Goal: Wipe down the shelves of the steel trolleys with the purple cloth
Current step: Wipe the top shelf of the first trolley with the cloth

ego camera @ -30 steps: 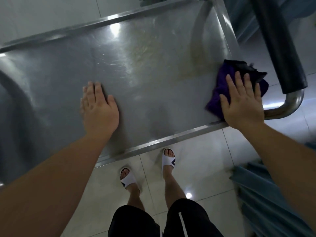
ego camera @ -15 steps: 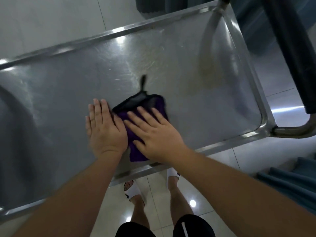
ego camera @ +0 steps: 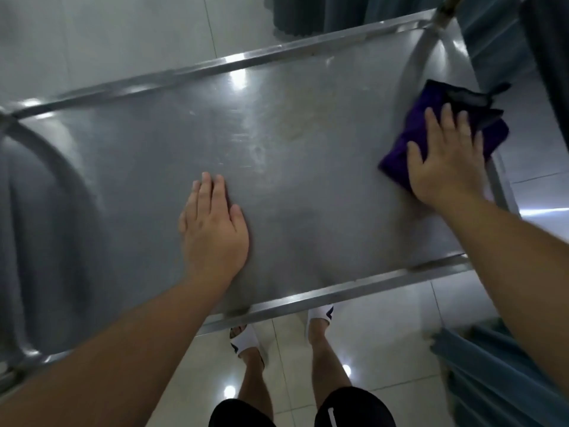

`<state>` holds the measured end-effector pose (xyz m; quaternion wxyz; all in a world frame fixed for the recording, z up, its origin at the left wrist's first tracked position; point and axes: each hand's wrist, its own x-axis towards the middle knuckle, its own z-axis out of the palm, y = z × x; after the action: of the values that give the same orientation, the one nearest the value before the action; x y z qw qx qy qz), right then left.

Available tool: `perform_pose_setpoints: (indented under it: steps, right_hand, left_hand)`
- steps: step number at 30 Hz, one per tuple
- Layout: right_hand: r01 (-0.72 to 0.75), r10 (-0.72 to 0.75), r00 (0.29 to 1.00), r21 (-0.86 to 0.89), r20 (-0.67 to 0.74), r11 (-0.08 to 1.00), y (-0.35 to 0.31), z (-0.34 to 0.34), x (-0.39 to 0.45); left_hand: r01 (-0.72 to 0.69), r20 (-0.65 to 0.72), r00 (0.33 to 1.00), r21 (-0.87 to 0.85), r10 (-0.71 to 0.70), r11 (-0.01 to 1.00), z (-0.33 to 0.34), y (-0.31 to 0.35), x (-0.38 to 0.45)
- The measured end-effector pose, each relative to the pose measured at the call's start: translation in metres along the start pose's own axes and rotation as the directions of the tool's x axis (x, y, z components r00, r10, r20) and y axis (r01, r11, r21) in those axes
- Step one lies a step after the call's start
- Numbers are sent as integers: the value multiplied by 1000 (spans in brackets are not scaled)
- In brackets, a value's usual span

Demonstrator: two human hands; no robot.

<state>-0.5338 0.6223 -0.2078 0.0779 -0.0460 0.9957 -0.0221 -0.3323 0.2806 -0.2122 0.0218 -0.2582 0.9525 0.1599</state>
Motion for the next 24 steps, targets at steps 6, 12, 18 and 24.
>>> perform_pose_setpoints:
  steps: [6,12,18,24]
  right_hand:
    - [-243,246,969,117,-7,963,-91,9,-31]
    - [218,-214,975,84,-55,972,-228,33,-88]
    - [830,-825,552,10,120,557,-251,29,-43]
    - [648,-642,761,-51,96,760,-140,0,58]
  left_hand:
    - [60,-95,994,46,-55,997,-8,-29,20]
    - [52,-118,992,24,-49,998,1,-32,23]
    - [54,-109,993,13,-52,998,6,-31,24]
    - [38,-115,993,18,-36,999,4,-32,24]
